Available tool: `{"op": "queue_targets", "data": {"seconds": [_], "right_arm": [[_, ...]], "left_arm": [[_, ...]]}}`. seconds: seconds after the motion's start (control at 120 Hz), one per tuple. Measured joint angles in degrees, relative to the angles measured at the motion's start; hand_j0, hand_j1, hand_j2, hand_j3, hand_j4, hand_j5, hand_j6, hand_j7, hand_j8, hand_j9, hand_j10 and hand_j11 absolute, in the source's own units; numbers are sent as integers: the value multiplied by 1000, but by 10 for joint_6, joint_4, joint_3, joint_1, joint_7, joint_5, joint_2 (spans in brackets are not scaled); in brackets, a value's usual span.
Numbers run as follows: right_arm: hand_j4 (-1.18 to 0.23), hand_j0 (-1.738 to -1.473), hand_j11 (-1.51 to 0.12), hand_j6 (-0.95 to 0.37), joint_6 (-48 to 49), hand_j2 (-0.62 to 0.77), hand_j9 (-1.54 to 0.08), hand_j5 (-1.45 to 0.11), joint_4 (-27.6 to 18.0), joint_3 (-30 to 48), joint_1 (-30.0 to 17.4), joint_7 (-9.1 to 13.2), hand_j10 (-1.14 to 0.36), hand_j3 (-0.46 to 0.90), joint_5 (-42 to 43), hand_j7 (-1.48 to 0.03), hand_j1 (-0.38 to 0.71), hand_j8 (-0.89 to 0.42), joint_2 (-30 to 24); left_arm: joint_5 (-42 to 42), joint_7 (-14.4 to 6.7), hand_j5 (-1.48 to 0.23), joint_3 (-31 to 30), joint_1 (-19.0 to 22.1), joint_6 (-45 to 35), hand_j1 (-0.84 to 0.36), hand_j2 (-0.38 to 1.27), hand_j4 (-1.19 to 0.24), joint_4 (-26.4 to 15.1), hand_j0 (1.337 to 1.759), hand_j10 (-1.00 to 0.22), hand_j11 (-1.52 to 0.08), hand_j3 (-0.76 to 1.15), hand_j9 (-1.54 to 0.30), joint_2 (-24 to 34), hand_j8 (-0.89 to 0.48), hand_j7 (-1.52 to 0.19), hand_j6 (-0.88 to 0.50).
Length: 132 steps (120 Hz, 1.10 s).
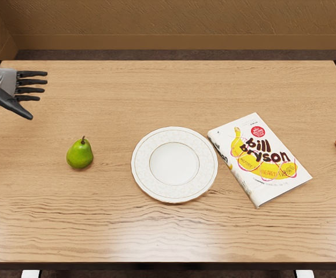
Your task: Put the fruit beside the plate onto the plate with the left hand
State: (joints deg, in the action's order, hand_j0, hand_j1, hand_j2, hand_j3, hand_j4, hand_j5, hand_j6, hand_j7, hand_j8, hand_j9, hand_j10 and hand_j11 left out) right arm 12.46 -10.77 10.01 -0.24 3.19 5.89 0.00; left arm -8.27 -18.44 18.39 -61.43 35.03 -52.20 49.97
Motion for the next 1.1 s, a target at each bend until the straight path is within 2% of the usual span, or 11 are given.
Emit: {"op": "queue_targets", "data": {"seconds": [0.325, 0.5, 0.6, 0.717, 0.85, 0.917, 1.025, 1.1], "right_arm": [[0, -1658, 0, 0, -5, 0, 0, 0, 3, 1, 0, 0, 0, 0, 0, 0, -349, 0, 0], [0, -1658, 0, 0, -6, 0, 0, 0, 4, 1, 0, 0, 0, 0, 0, 0, -349, 0, 0], [0, -1658, 0, 0, -6, 0, 0, 0, 4, 1, 0, 0, 0, 0, 0, 0, -349, 0, 0], [0, -1658, 0, 0, -6, 0, 0, 0, 4, 1, 0, 0, 0, 0, 0, 0, -349, 0, 0], [0, -1658, 0, 0, -5, 0, 0, 0, 4, 1, 0, 0, 0, 0, 0, 0, -349, 0, 0], [0, -1658, 0, 0, -6, 0, 0, 0, 4, 1, 0, 0, 0, 0, 0, 0, -349, 0, 0], [0, -1658, 0, 0, -5, 0, 0, 0, 4, 1, 0, 0, 0, 0, 0, 0, -349, 0, 0], [0, -1658, 0, 0, -6, 0, 0, 0, 4, 1, 0, 0, 0, 0, 0, 0, -349, 0, 0]], "left_arm": [[-35, -2, 0, 0, 1, 0, 349, 0, -1, -9, 1658, -1, 0, 0, 0, 7, -1, 0, -1], [-80, 6, 0, 7, 0, -1, 349, 0, -2, -10, 1658, -1, 0, 0, 0, -23, -2, 0, -2], [-124, 40, 0, 6, 24, -31, 349, 0, -2, -17, 1658, -1, 0, 0, 0, -35, -2, 0, -2], [-149, 63, 0, 4, 50, -88, 349, 0, -2, -69, 1658, -1, 0, 0, 0, -34, -2, 0, -2], [-179, 107, 0, 3, 75, -135, 349, 1, -2, -111, 1658, -2, 0, 0, 0, -14, -3, 0, -3], [-186, 140, 0, 2, 89, -146, 349, 1, -2, -124, 1658, -2, 0, 0, 0, -7, -3, 0, -3], [-191, 216, 0, -19, 92, -167, 349, 1, -2, -148, 1658, -2, 0, 0, 0, 16, -3, 0, -3], [-192, 253, 0, -39, 92, -184, 349, 2, -3, -171, 1658, -2, 0, 0, 0, 33, -3, 0, -3]]}}
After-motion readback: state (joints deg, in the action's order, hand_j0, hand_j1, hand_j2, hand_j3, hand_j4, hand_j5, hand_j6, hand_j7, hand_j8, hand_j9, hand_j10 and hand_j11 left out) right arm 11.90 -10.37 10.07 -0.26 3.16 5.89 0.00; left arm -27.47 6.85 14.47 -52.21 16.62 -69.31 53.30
